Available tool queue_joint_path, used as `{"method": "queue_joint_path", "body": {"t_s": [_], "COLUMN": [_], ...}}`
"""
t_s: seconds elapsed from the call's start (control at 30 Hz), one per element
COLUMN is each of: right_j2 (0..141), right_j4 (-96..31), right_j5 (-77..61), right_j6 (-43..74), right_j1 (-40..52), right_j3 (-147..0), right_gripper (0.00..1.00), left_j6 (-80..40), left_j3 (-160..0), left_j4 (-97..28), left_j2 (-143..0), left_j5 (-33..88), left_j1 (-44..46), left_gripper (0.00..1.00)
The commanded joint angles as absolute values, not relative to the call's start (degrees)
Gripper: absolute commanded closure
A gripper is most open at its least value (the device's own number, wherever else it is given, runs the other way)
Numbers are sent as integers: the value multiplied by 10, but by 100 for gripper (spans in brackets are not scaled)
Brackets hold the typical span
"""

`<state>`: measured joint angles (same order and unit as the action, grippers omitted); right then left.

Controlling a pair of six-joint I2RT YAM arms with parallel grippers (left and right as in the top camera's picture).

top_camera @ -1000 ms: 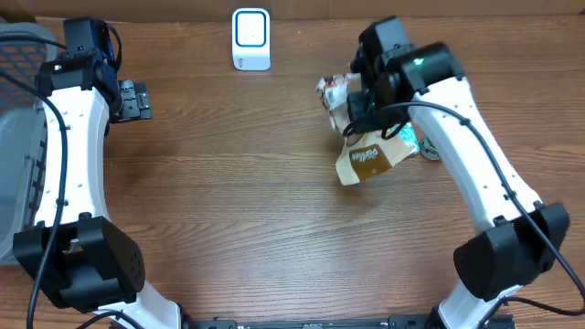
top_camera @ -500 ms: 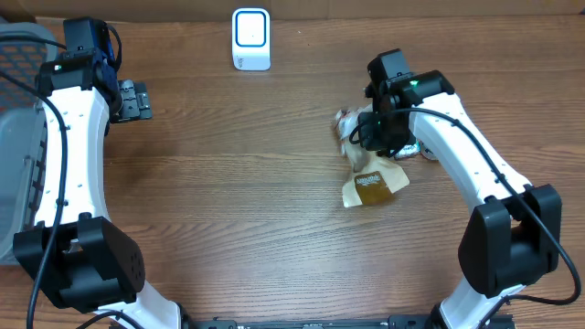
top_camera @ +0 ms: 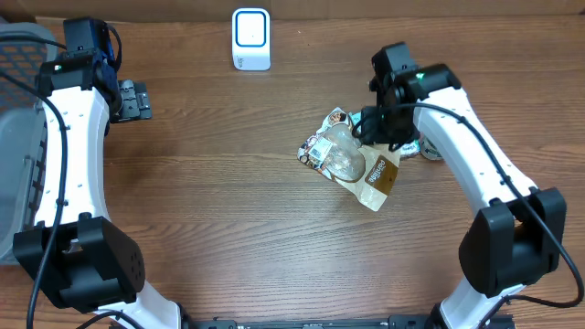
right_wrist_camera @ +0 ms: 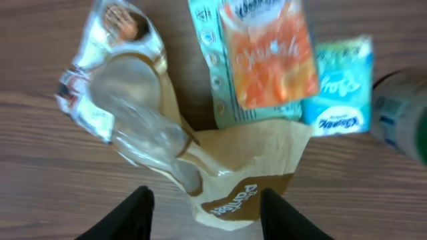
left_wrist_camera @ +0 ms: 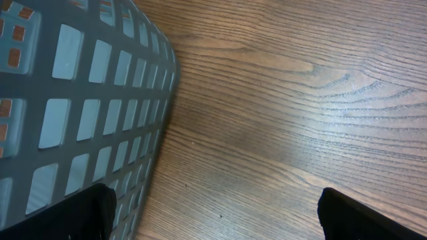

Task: Scan the item barcode
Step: 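Carry the bread bag right and release it beside the packets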

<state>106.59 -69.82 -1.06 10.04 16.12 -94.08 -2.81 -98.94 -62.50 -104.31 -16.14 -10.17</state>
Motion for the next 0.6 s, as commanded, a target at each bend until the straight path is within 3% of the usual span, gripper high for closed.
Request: {"method": "queue_joint_path", "body": {"t_s": [0.0,0.27,0.33,0.4,0.57], "right_j2": [1048,1044,1044,1044,1044], "right_j4": [-718,-826,-848,-872,-936], "right_j5": [-8,-10,-29,-52,-61], "right_j6": [98,102,105,105,105], "right_j1": [160,160,160,160,160], "right_j3": [-1008,-1127,-1150,-1178,-1264], "right_gripper": [48,37,21,14,11], "left_j6": [-23,-23,-23,-23,-23], "left_j3": [-996,-996,-996,-996,-996], "left_j4": [-623,-623,-623,-623,-623], "left_j2": [-1045,-1045,-1045,-1045,-1045], "left_j5": [-169,-169,-169,-169,-169], "left_j1": [-105,-105,-105,-105,-105], "left_gripper": [0,0,1,0,0]}}
